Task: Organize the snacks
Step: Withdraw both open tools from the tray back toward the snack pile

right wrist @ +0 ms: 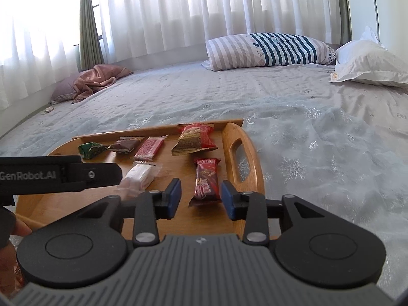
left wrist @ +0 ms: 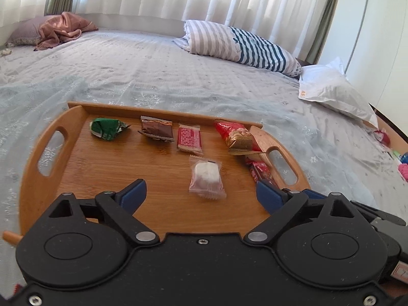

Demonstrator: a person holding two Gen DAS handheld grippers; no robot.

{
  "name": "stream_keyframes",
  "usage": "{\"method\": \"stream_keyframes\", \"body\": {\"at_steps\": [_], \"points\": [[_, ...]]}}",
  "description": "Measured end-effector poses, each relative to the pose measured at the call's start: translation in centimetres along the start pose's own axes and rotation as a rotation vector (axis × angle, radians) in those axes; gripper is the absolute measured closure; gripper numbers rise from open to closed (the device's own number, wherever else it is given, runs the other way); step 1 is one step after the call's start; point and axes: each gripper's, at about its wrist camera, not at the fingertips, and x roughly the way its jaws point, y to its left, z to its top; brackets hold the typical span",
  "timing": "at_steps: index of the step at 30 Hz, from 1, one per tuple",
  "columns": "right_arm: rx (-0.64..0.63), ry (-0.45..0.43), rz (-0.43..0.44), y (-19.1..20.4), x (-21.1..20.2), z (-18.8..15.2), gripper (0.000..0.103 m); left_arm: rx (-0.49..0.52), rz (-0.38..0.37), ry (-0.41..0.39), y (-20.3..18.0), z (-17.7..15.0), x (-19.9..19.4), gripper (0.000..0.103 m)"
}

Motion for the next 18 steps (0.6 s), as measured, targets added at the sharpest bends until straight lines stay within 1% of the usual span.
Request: {"method": "stream_keyframes", "body": {"at_steps": [1, 6, 10, 12, 18], "points": [[-0.002, -0.001, 0.001, 0.0, -0.4, -0.2, 0.044, 0.015, 0.001, -0.007, 0.1, -0.3, -0.7, 0.008], [-0.021, -0.011, -0.004, 0.5, -2.4, -1.5, 0.035, 0.067, 0.01, -0.049, 0.5, -1.9, -4.0, 0.005], [-0.039, -0.025, -0.021, 1.1, -4.0, -2.6, 0.028, 0.065, 0.0, -0.072, 1.1, -3.3, -6.4, 0.004], [-0.051, -0.032, -0.032, 1.3, -4.6, -3.1, 0.022, 0.065, -0.003, -0.075, 1.5, -4.0, -7.4, 0.003], [-0.078, -0.035, -0.067, 1.6, -6.1, -4.7, 0.016, 0.099, 0.021, -0.09, 2.2, -6.2, -10.0, 0.002]]}}
